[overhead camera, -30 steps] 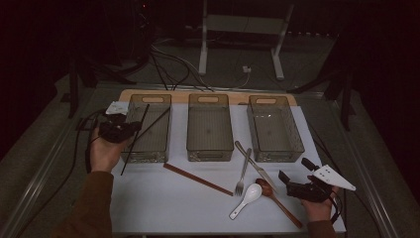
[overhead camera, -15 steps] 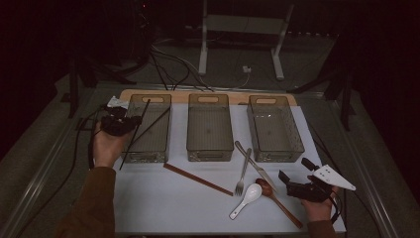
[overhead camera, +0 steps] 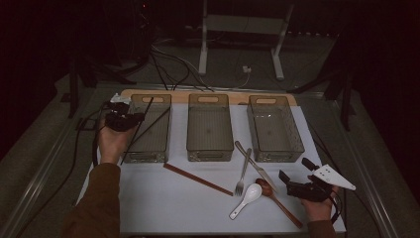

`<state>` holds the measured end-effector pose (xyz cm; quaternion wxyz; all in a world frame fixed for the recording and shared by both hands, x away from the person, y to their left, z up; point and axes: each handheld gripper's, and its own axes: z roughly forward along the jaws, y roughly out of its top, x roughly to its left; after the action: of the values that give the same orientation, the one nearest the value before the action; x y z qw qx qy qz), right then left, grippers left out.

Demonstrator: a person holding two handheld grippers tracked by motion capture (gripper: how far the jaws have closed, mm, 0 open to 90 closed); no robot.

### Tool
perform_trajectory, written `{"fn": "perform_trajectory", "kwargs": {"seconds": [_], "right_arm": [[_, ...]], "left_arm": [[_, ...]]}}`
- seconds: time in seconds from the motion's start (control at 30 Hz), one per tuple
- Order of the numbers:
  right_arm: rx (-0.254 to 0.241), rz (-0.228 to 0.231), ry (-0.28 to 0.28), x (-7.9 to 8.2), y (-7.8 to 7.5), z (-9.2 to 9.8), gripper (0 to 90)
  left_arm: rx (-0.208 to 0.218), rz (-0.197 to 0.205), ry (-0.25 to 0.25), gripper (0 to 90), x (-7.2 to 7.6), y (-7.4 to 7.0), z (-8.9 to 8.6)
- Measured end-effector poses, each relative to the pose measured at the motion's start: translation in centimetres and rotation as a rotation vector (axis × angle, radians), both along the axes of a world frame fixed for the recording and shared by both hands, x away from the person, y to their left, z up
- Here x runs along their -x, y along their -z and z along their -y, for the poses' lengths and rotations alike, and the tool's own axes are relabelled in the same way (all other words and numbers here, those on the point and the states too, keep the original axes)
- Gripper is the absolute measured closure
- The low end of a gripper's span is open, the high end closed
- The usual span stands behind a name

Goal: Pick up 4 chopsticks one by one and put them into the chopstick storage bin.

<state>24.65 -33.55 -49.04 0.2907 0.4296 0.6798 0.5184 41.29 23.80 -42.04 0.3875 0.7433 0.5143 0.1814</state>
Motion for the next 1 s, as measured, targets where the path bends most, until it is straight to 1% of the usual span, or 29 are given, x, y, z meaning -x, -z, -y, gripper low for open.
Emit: {"fn": "perform_trajectory", "kwargs": {"seconds": [0.07, 0.17, 0.4, 0.53, 0.7, 0.73, 0.8, 0.83, 0.87, 0.9, 0.93, 0.97, 1.0], "right_arm": [[-0.001, 0.001, 0.000, 0.0, 0.0, 0.0, 0.0], [-0.006, 0.002, 0.000, 0.0, 0.0, 0.0, 0.0], [-0.003, 0.004, -0.001, 0.0, 0.0, 0.0, 0.0], [-0.003, 0.004, -0.003, 0.0, 0.0, 0.0, 0.0], [-0.006, 0.003, -0.001, 0.1, 0.0, 0.0, 0.0], [-0.006, 0.004, -0.001, 0.1, 0.0, 0.0, 0.0], [-0.007, 0.004, -0.001, 0.1, 0.0, 0.1, 0.0], [-0.006, 0.005, -0.002, 0.1, 0.0, 0.1, 0.0], [-0.007, 0.006, -0.001, 0.1, -0.1, 0.2, 0.0], [-0.007, 0.005, 0.000, 0.2, -0.1, 0.2, 0.0], [-0.007, 0.005, 0.001, 0.2, -0.1, 0.3, 0.0], [-0.006, 0.007, 0.003, 0.2, -0.1, 0.3, 0.0], [-0.008, 0.005, 0.006, 0.2, -0.1, 0.4, 0.0]], "left_arm": [[0.012, -0.001, -0.005, 87.5, -0.2, 0.1, -0.1], [0.017, -0.005, -0.007, 87.5, -0.4, 0.1, -0.1], [0.019, -0.010, -0.015, 87.5, -0.9, 0.3, 0.0], [0.017, -0.019, -0.020, 87.5, -1.4, 0.4, 0.2], [0.041, -0.021, -0.033, 87.4, -2.2, 0.5, 0.6], [0.043, -0.021, -0.029, 87.4, -2.3, 0.6, 0.7], [0.063, -0.006, -0.018, 86.5, -2.5, 0.8, 0.8], [0.086, 0.005, -0.025, 81.2, -2.5, 1.0, 0.7], [0.112, 0.007, -0.029, 67.4, -2.6, 1.0, 0.6], [0.128, 0.011, -0.032, 56.3, -2.5, 1.1, 0.6], [0.134, 0.022, -0.037, 47.1, -2.5, 1.0, 0.6], [0.127, 0.033, -0.044, 34.9, -2.4, 1.0, 0.8], [0.121, 0.039, -0.057, 24.7, -2.3, 0.9, 0.9]]}}
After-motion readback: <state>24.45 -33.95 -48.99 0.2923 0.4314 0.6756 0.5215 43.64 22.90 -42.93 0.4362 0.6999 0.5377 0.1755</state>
